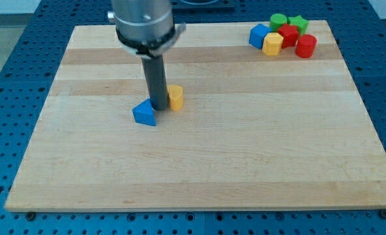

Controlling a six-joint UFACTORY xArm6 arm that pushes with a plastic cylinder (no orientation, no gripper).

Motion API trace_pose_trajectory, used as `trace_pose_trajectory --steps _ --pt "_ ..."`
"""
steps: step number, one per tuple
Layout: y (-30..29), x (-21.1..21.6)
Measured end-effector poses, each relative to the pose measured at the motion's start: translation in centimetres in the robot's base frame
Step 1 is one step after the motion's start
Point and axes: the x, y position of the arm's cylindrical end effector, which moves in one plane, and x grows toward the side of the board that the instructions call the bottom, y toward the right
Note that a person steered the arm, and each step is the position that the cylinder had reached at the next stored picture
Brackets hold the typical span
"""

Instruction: Move the heart slightly towards the top

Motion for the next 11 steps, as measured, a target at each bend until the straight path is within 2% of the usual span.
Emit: trace_pose_trajectory --steps 1,2,3,4,5,6,7,8,9,11 --pt "-2.9 -3.7" --pt "-3.8 -4.3" --pt "-1.2 -5.6" --pt "5.6 -5.3" --pt "7.8 -1.5" --pt "4.9 3.5" --pt "2.6 3.3" --pt "1.2 -0.2" --pt "0.8 -5.9" --pt "-0.5 -7.8"
